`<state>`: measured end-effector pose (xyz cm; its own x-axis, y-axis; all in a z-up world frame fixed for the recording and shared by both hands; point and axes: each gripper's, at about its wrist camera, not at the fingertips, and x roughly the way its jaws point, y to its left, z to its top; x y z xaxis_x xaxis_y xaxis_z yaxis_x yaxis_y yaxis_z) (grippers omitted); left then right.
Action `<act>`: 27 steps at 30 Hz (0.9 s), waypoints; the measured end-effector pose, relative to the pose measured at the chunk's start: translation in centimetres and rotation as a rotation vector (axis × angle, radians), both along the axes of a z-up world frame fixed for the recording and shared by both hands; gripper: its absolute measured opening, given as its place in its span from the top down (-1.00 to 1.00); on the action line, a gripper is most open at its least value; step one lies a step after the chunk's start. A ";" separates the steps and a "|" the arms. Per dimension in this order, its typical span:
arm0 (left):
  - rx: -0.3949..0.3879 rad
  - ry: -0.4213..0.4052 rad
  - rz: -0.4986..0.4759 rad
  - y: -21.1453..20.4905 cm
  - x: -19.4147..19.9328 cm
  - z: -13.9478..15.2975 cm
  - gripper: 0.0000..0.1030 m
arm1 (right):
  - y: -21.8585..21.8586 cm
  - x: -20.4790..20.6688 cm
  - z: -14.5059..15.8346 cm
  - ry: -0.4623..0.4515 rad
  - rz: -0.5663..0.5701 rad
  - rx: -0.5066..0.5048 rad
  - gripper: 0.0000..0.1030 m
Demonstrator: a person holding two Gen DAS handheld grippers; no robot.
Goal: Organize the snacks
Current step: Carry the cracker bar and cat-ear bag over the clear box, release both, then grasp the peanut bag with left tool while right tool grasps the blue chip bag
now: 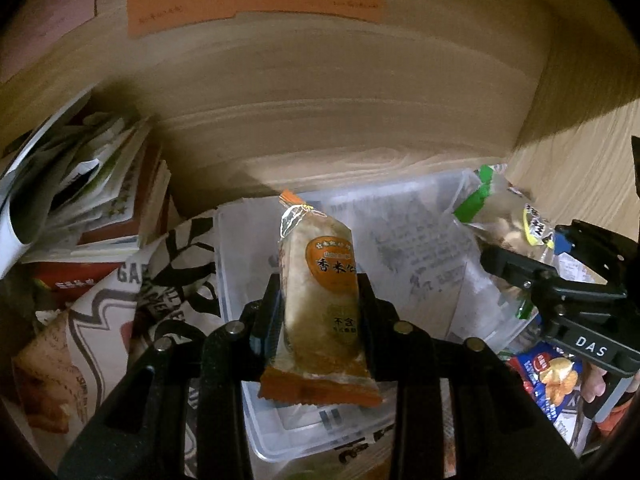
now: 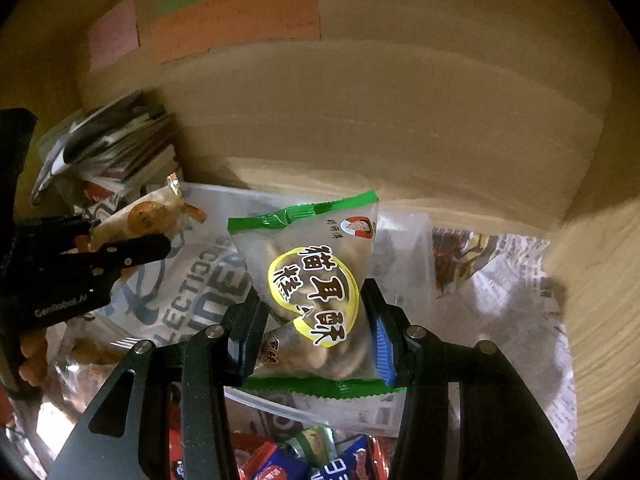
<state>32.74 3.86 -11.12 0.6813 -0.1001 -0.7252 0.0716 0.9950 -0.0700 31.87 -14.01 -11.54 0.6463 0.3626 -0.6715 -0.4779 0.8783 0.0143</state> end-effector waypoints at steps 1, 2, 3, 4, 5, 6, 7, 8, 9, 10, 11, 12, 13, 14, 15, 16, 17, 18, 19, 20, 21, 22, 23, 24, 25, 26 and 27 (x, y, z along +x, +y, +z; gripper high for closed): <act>0.003 0.005 -0.002 -0.1 0.0 -0.1 0.31 | 0.1 0.1 -0.1 0.005 0.000 -0.004 0.15; 0.006 0.008 -0.003 -0.2 0.1 -0.2 0.25 | 0.2 0.2 -0.2 0.007 -0.003 -0.008 0.15; 0.009 0.010 -0.001 -0.3 0.2 -0.2 0.10 | 0.2 0.2 -0.2 0.008 -0.007 -0.014 0.14; 0.010 0.009 0.003 -0.2 0.3 -0.1 0.02 | 0.3 0.2 -0.3 0.010 -0.011 -0.019 0.14; 0.007 0.004 0.007 -0.4 0.3 -0.3 -0.13 | 0.3 0.2 -0.3 0.018 -0.012 -0.021 0.09; 0.004 -0.004 0.012 -0.3 0.2 -0.2 -0.22 | 0.3 0.2 -0.4 0.021 -0.013 -0.020 0.01; 0.001 -0.009 0.016 -0.2 0.1 -0.2 -0.24 | 0.3 0.1 -0.3 0.015 -0.017 -0.018 -0.07; -0.003 -0.014 0.017 -0.1 0.0 -0.1 -0.24 | 0.2 -0.2 -0.1 0.004 -0.023 -0.017 -0.12; -0.007 -0.018 0.016 0.0 -0.2 0.1 -0.24 | 0.1 -0.3 0.1 -0.004 -0.027 -0.016 -0.23; -0.009 -0.025 0.018 0.2 -0.5 0.3 -0.24 | -0.1 -0.7 0.5 -0.022 -0.031 -0.007 -0.36; -0.009 -0.033 0.021 0.2 -0.8 0.6 -0.24 | -0.2 -1.0 0.9 -0.037 -0.034 0.000 -0.42; -0.009 -0.042 0.023 0.4 -1.0 0.8 -0.24 | -0.3 -1.3 1.3 -0.055 -0.037 0.005 -0.51; -0.009 -0.052 0.024 0.5 -1.4 1.0 -0.24 | -0.4 -1.4 1.6 -0.066 -0.041 0.004 -0.54; -0.007 -0.066 0.025 0.5 -1.9 1.4 -0.26 | -0.4 -1.8 2.0 -0.088 -0.047 -0.001 -0.55; -0.006 -0.076 0.025 0.7 -2.2 1.6 -0.30 | -0.4 -2.3 2.4 -0.105 -0.048 -0.005 -0.56; -0.005 -0.090 0.028 0.7 -2.8 1.9 -0.33 | -0.4 -2.4 2.7 -0.112 -0.047 -0.006 -0.56; -0.004 -0.104 0.030 0.7 -3.3 2.3 -0.36 | -0.5 -2.9 3.0 -0.124 -0.046 -0.005 -0.56; -0.004 -0.119 0.030 0.7 -3.9 2.6 -0.39 | -0.6 -3.3 3.4 -0.134 -0.044 0.000 -0.56; -0.002 -0.129 0.029 0.7 -4.4 2.9 -0.39 | -0.7 -3.8 3.5 -0.140 -0.042 0.004 -0.57; 0.001 -0.139 0.030 0.7 -4.9 3.2 -0.41 | -0.8 -4.2 3.8 -0.148 -0.040 0.007 -0.58; 0.002 -0.150 0.032 0.7 -5.5 3.4 -0.42 | -0.9 -4.5 3.8 -0.154 -0.040 0.010 -0.58; 0.003 -0.156 0.032 0.7 -5.9 3.6 -0.42 | -1.0 -5.2 4.1 -0.165 -0.039 0.013 -0.58; 0.002 -0.164 0.031 0.7 -6.5 3.8 -0.44 | -1.1 -5.7 4.2 -0.171 -0.036 0.016 -0.59; 0.000 -0.170 0.031 0.8 -7.0 4.0 -0.47 | -1.2 -5.9 4.3 -0.175 -0.034 0.019 -0.59; -0.003 -0.175 0.032 0.9 -7.5 4.0 -0.49 | -1.3 -6.6 4.4 -0.181 -0.031 0.023 -0.59; -0.005 -0.178 0.033 0.9 -8.1 4.2 -0.54 | -1.4 -7.0 4.5 -0.185 -0.029 0.024 -0.59; -0.007 -0.180 0.034 1.0 -8.7 4.3 -0.55 | -1.6 -7.6 4.5 -0.189 -0.026 0.027 -0.59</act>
<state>24.09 4.81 -6.83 0.8033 -0.0795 -0.5902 0.0502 0.9966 -0.0658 24.31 -15.57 -6.99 0.7694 0.3604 -0.5274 -0.4515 0.8909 -0.0498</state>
